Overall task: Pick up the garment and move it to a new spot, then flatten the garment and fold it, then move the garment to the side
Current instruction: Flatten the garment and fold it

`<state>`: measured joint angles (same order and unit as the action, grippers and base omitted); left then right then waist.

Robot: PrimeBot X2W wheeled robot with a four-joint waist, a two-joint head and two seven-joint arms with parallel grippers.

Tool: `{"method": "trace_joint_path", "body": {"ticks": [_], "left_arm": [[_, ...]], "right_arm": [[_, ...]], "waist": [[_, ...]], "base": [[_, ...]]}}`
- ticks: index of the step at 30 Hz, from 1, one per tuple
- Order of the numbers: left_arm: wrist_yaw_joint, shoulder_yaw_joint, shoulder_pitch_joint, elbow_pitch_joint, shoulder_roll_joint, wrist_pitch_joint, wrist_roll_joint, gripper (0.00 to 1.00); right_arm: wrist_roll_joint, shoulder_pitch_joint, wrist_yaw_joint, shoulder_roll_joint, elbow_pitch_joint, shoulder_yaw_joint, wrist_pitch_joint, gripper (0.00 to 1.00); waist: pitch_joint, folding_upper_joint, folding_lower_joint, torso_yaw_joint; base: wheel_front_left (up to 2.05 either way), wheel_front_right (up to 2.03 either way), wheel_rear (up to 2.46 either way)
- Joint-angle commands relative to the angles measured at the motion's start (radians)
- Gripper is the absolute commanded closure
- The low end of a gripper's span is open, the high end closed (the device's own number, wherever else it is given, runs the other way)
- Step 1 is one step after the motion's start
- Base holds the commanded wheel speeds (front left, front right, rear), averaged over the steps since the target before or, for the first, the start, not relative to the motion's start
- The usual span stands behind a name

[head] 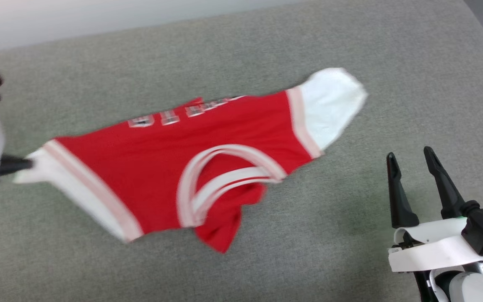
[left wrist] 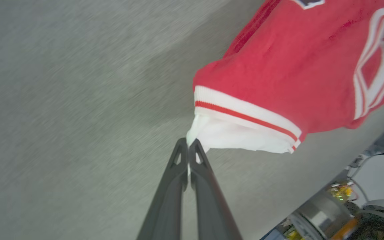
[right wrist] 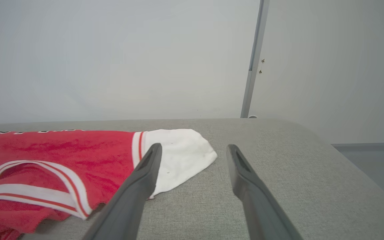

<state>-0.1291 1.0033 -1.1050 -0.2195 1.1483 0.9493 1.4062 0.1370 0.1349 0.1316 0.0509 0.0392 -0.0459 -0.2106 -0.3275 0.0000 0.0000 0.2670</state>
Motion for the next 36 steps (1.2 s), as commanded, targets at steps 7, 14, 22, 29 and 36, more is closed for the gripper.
{"method": "trace_joint_path", "body": {"ticks": [7,14,22,29,36], "left_arm": [[-0.002,0.038,-0.012,-0.105,0.003,-0.095,-0.159,1.0],[-0.002,0.069,0.026,-0.189,-0.04,-0.242,-0.211,1.0],[-0.001,0.11,0.038,-0.232,-0.078,-0.386,-0.215,0.97],[-0.001,0.118,-0.034,-0.203,-0.064,-0.411,-0.169,0.0],[-0.001,0.136,-0.048,-0.127,0.008,-0.26,-0.008,0.0]], "right_arm": [[0.004,-0.006,-0.002,-0.002,0.009,-0.023,-0.007,0.0],[0.019,-0.03,-0.002,-0.001,0.014,-0.041,-0.021,0.0],[0.021,-0.049,-0.002,-0.001,0.018,-0.033,-0.035,0.0],[0.009,-0.012,-0.002,-0.001,-0.005,-0.028,-0.02,0.0],[0.006,0.016,-0.002,-0.001,-0.032,-0.036,-0.012,0.0]], "waist": [[-0.038,0.0,0.0,0.038],[-0.065,0.0,0.0,0.086],[-0.077,0.0,0.0,0.071],[-0.041,0.0,0.0,-0.007],[-0.019,0.0,0.0,-0.051]], "base": [[0.0,0.0,0.0],[0.0,0.0,0.0],[0.0,0.0,0.0],[0.0,0.0,0.0],[0.0,0.0,0.0]]}}
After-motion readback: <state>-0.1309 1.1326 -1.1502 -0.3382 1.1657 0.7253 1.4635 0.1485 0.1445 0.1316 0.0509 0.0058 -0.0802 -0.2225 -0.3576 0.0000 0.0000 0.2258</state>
